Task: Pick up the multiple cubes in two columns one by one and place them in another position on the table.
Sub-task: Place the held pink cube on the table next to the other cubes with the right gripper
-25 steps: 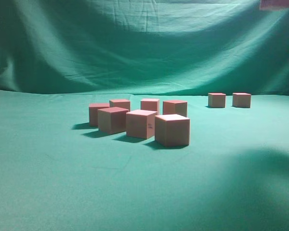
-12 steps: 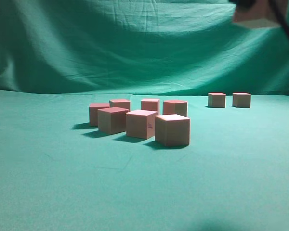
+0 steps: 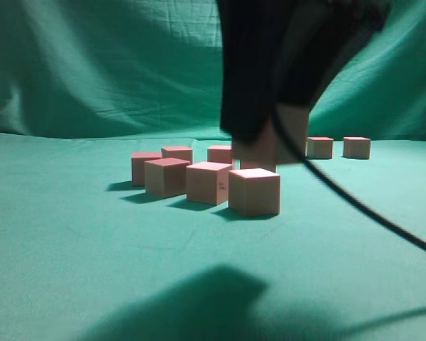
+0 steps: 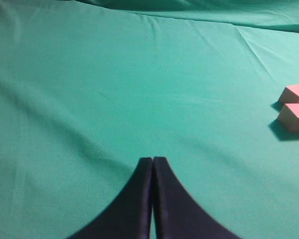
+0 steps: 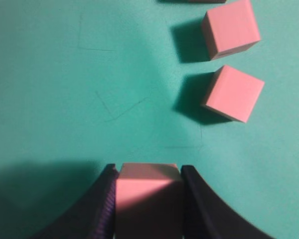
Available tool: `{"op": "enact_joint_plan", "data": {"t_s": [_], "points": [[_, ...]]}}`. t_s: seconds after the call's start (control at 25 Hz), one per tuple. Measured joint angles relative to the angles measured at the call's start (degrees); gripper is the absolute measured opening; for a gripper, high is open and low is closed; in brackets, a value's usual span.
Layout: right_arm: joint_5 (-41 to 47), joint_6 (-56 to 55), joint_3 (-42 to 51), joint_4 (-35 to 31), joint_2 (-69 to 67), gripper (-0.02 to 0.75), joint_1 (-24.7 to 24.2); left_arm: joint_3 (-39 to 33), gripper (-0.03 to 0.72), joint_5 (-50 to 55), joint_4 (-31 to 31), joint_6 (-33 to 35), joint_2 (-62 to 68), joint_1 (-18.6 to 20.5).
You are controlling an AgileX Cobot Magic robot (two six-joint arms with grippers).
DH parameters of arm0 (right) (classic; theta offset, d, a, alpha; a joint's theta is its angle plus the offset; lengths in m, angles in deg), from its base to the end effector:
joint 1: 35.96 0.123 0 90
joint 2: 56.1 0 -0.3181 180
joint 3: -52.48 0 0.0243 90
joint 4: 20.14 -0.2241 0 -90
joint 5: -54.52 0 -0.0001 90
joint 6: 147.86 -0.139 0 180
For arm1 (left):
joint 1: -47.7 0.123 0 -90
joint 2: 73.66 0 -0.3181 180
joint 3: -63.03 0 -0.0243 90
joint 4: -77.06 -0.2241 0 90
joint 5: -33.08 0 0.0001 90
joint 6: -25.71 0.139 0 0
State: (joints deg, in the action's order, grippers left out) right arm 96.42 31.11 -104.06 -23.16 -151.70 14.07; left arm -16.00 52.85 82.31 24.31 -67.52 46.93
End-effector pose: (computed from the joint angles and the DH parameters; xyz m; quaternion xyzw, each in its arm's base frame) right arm 0.1787 0.2208 0.2207 -0.3939 0.9039 0.0898 0.1403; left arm 0.0392 -0.0048 0.1644 -0.0291 0.7921 -0.0501 0.6077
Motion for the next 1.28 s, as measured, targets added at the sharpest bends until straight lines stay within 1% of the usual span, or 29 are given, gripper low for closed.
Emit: {"op": "enact_joint_plan", "data": {"t_s": [0.28,0.52,0.8,0.88,1.28], "points": [[-1.2,1.7,-3.0,0.8,-7.9,0.267,0.0,0.0,0.000,0.0,0.0,0.0,0.0,0.0],[-1.6,1.8,-3.5,4.7,-11.1,0.267,0.0,0.0,0.000,0.0,0.0,0.0,0.0,0.0],[-4.8,1.8,-3.5,7.2,-12.2,0.267,0.0,0.0,0.000,0.0,0.0,0.0,0.0,0.0],[-5.1,1.8,-3.5,8.1,-12.2,0.267,0.0,0.0,0.000,0.0,0.0,0.0,0.0,0.0],[-4.3,1.8,-3.5,8.3,-12.2,0.267,0.0,0.0,0.000,0.0,0.0,0.0,0.0,0.0]]}}
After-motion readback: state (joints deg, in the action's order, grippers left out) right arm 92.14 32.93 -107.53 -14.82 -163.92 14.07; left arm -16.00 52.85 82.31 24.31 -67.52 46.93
